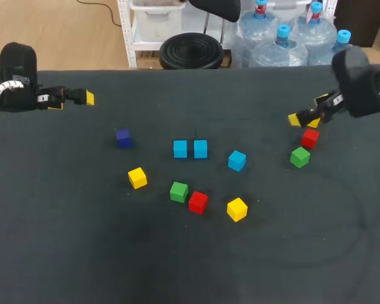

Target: Place the blue cubes, place green cubes on the blue cubes, place the yellow cubes on the green cubes, then place the red cubes on the yellow cubes, and place purple cube on the red cubes.

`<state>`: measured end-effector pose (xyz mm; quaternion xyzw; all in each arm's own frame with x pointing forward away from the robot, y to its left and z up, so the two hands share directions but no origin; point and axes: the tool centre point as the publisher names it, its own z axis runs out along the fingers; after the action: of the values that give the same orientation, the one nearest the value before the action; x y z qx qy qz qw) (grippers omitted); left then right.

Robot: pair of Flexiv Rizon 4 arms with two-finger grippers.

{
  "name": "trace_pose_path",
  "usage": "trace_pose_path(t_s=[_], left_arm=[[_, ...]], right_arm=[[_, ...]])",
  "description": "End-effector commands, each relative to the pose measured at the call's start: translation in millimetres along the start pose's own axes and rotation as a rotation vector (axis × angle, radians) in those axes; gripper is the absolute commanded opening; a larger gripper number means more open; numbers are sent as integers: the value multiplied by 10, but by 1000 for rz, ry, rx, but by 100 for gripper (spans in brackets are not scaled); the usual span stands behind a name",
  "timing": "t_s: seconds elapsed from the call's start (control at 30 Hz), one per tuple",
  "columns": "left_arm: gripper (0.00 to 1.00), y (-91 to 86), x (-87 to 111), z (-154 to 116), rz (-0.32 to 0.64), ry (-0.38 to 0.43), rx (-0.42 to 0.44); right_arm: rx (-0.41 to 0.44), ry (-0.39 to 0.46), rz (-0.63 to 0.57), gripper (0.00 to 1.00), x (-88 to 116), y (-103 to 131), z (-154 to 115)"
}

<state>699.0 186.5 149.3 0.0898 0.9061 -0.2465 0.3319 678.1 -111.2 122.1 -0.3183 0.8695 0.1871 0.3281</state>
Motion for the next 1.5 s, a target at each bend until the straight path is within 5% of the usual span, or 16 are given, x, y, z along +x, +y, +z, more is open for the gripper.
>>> trace_pose_path(t_s=[0.03,0.73,1.13,1.5], left_arm=[[100,-11,-8,0,-2,4,-6],[100,-11,-8,0,-2,4,-6],[100,-11,-8,0,-2,4,-6],[100,-11,-8,0,-2,4,-6]], right_arm=[[-64,-17,-40,100,42,48,135],[-8,-8,-238,100,238,682,543],[169,-1,-343,100,309,912,816],[344,-19,-284,100,382,939,936]])
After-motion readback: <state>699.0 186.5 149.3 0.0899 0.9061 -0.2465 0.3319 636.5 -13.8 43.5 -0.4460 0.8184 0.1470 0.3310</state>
